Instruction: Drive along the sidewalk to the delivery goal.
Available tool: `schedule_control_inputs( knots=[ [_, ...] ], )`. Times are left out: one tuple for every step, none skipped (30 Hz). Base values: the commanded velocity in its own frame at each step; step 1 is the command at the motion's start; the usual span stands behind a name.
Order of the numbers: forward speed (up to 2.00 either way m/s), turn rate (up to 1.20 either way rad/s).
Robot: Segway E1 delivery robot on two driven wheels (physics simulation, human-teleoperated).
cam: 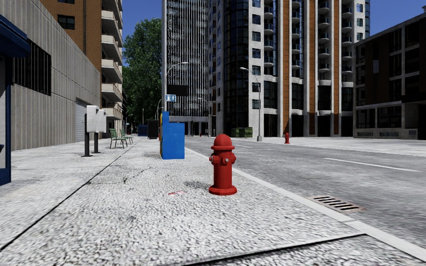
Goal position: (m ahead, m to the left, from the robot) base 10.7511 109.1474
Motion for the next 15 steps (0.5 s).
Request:
schedule_control_inputs(
  knots=[
    [0.0,0.0],
    [0.0,0.0],
    [0.0,0.0],
    [0.0,0.0],
    [0.0,0.0],
    [0.0,0.0],
    [0.0,0.0],
    [0.0,0.0],
    [0.0,0.0],
    [0.0,0.0],
    [0.0,0.0],
    [0.0,0.0],
    [0.0,0.0],
    [0.0,0.0],
    [0.0,0.0]
  ],
)
